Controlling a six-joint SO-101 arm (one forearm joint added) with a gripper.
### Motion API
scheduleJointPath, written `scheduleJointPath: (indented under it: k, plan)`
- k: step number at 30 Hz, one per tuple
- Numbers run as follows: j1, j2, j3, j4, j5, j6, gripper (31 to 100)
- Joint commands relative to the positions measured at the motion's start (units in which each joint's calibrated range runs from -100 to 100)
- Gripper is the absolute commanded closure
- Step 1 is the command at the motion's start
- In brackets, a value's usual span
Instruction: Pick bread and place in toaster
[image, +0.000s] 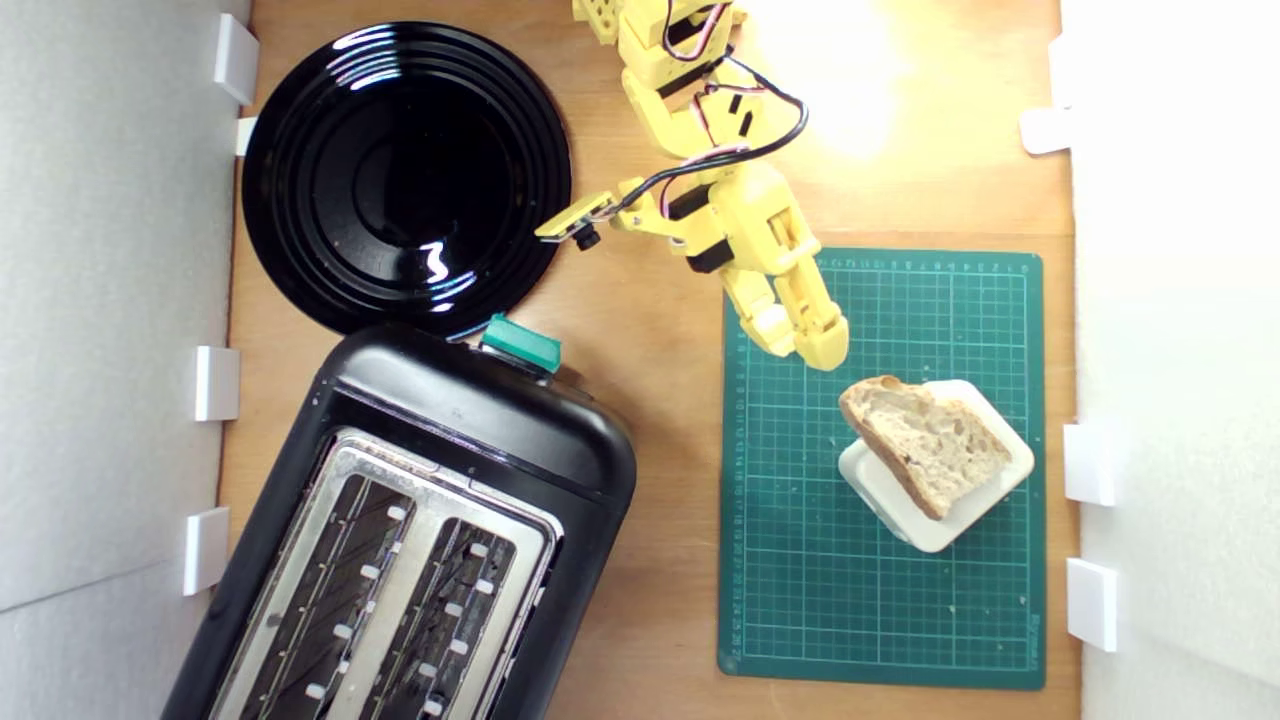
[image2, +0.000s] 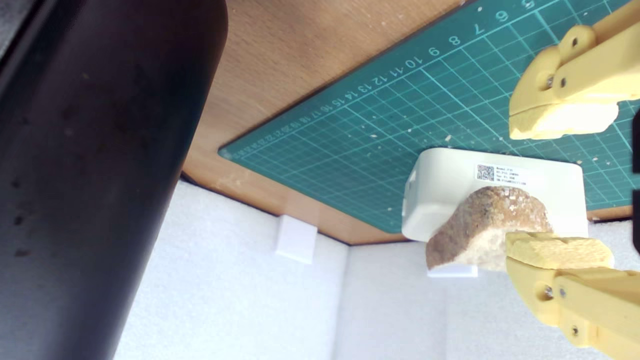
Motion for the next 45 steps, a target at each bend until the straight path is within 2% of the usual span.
scheduleJointPath:
  k: [1,7,10,17,24,36,41,44,45]
  plan:
    - [-0.3,-0.7,-1.7,-0.5,-1.9,0.3,52.7]
    - [-0.4,-0.3,-1.9,0.5,-1.7,0.0,52.3]
    - [-2.5,-0.2,-1.8,-0.4,-1.7,-0.1,52.0]
    - [-2.5,-0.2,-1.9,-0.1,-1.7,-0.2,51.6]
    - [-2.5,-0.2,-2.2,-0.4,-1.8,-4.9,38.0]
    - [-5.8,4.6,-6.4,-0.6,-3.9,-6.0,37.7]
    - [-6.9,5.8,-9.2,-0.6,-4.0,-8.4,37.7]
    - [-7.9,5.9,-9.9,-2.1,-4.0,-8.4,37.7]
    - [-8.7,6.0,-10.9,-3.7,-3.9,-8.4,37.8]
